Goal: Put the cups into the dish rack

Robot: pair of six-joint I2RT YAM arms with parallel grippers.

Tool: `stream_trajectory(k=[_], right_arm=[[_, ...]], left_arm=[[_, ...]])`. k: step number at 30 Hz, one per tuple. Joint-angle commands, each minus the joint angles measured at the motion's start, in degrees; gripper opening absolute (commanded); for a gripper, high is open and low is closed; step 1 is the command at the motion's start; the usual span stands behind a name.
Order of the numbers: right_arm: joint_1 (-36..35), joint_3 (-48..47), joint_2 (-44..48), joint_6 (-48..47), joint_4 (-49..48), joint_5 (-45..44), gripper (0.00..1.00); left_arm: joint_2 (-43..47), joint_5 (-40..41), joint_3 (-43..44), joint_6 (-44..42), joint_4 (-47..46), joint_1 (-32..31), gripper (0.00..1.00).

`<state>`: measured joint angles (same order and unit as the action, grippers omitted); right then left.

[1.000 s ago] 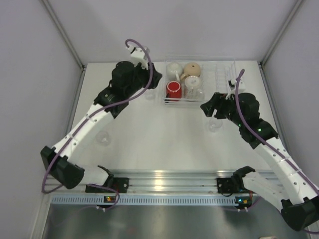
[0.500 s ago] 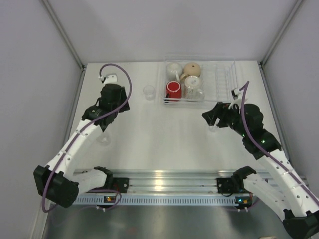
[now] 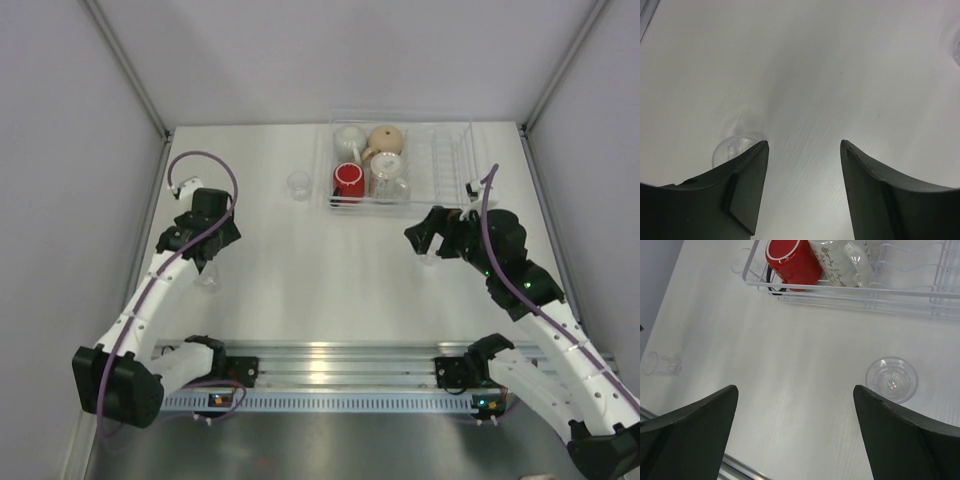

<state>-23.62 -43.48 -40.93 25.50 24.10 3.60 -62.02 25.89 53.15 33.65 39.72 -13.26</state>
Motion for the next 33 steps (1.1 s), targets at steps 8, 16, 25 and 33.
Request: stream_trajectory(k=[8, 16, 25, 33], right_arm=[[0.8, -2.5, -1.3, 0.3, 1.6, -2.4, 0.99], [0.9, -1.4, -2.2, 1.9, 0.1, -1.0, 0.99], [0.8, 0.9, 1.6, 2.8, -0.9, 1.1, 0.99], [0.8, 1.6, 3.2, 1.6, -0.8, 3.8, 0.99]], left_arm=[[1.4, 4.6, -4.6, 11.1, 8.0, 0.9, 0.65], [-7.9, 2.1, -6.2, 17.6, 8.2, 1.0, 0.62], [-13.6, 2.7, -6.7, 18.8, 8.0, 1.0, 0.3], [-9.3, -17.6, -6.3, 7.6, -1.0, 1.0, 0.0]])
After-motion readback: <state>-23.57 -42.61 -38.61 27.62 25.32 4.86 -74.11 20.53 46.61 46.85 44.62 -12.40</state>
